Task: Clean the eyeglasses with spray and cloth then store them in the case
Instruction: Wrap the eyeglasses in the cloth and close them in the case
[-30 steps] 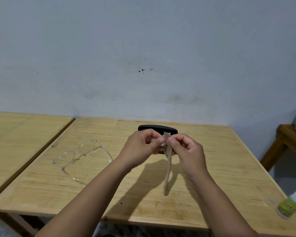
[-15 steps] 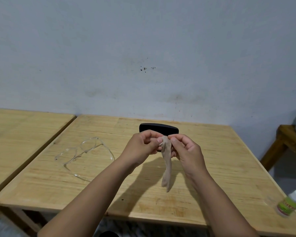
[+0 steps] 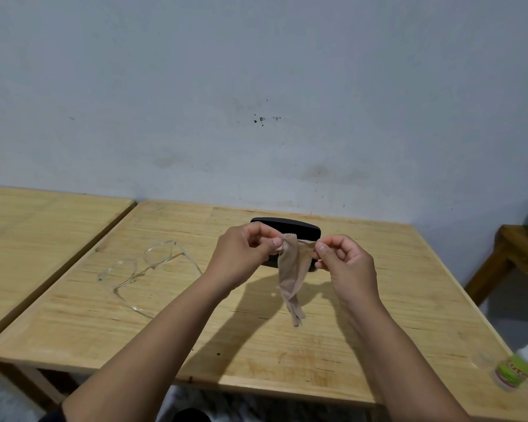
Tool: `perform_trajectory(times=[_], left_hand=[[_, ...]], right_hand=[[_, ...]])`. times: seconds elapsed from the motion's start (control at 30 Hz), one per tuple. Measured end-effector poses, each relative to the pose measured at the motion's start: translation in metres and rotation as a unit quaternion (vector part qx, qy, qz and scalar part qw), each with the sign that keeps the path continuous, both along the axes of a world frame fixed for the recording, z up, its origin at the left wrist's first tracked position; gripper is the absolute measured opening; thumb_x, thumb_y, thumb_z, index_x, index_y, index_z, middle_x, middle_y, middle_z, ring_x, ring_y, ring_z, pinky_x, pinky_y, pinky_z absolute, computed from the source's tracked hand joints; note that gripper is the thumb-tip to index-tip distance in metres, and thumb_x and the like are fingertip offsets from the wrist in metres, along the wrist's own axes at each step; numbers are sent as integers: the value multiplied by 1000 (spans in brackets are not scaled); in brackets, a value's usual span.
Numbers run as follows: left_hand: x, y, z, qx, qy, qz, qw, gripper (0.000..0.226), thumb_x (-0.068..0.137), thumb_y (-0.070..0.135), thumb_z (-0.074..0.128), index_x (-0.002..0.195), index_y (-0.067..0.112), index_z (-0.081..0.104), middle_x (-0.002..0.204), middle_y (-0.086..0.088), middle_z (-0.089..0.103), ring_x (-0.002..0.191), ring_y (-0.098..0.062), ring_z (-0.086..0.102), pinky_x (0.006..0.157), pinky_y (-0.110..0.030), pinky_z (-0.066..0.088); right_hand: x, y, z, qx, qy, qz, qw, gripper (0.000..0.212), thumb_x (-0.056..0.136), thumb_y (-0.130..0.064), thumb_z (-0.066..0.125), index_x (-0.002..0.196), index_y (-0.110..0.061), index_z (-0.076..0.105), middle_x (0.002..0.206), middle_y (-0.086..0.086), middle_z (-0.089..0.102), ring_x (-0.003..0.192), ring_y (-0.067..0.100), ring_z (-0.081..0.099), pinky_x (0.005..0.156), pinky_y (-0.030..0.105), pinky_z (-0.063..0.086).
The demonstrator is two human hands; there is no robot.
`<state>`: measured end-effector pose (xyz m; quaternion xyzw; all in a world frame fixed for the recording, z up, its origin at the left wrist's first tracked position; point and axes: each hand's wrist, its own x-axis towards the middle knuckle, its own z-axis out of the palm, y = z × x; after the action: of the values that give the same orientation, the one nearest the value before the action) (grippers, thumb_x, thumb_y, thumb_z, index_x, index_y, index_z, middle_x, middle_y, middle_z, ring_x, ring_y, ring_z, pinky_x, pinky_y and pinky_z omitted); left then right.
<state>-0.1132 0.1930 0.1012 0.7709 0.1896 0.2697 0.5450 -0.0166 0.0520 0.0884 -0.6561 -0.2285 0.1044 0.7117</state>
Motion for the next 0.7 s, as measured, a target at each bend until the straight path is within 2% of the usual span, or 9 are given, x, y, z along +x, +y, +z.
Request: perform_trajectory(times=[0.13,0.23,0.3,0.4,0.47,0.53,0.6,0.7], left_hand=[[5,-3,1,7,-11,-16,1000,10,86,18,64,88,27,68,72,4,70,67,-3,63,64,-24,50],[11,-12,-2,-16,-24,-26,999,10,87,19,63,92,27,66,78,-5,72,76,-12,69,71,-28,55],[13,-19,-5,-31,-34,-33,998,8,87,18,62,92,24,66,82,-9,72,80,-15,69,73,-27,55],[16,-24,-8,-59,-49,-44,996,8,89,17,60,89,18,68,82,-2,72,80,-10,69,74,-25,54],[17,-26,-9,-54,-44,-41,997,8,85,27,65,86,20,69,83,-3,73,83,-15,70,79,-32,56],[17,-27,-8,-22,-21,-26,999,20,74,42,73,79,24,67,83,-10,72,81,-22,69,78,-37,56],[18,-27,-8,6,-3,-4,1000,24,69,42,76,72,23,63,81,-15,70,71,-23,65,68,-33,52],[17,-18,-8,26,16,33,999,18,74,28,76,69,24,59,67,0,64,61,-6,56,60,-19,43]], right_hand=[[1,1,7,7,1,11,1000,14,86,-6,61,77,-17,62,68,-2,67,58,3,60,59,15,49],[0,1,9,26,17,32,999,13,85,-4,62,84,-17,61,62,-6,69,57,1,61,57,14,49],[-2,1,9,28,29,52,998,12,85,-4,63,87,-16,64,66,-5,72,63,4,65,61,16,50],[-3,0,7,34,44,66,996,13,84,-3,63,83,-16,68,69,-2,72,65,10,64,69,24,52],[-3,-1,7,32,44,68,996,12,83,-4,64,83,-14,70,71,3,71,66,15,62,76,31,54],[-2,-3,7,26,47,75,996,8,82,-5,65,87,-9,71,80,11,71,74,22,65,82,36,54],[-2,-4,6,19,49,82,995,8,83,-5,65,89,-5,70,85,16,70,80,26,64,85,39,53],[2,-6,4,15,54,63,996,8,86,-5,61,87,-8,68,77,14,63,71,22,57,76,34,52]])
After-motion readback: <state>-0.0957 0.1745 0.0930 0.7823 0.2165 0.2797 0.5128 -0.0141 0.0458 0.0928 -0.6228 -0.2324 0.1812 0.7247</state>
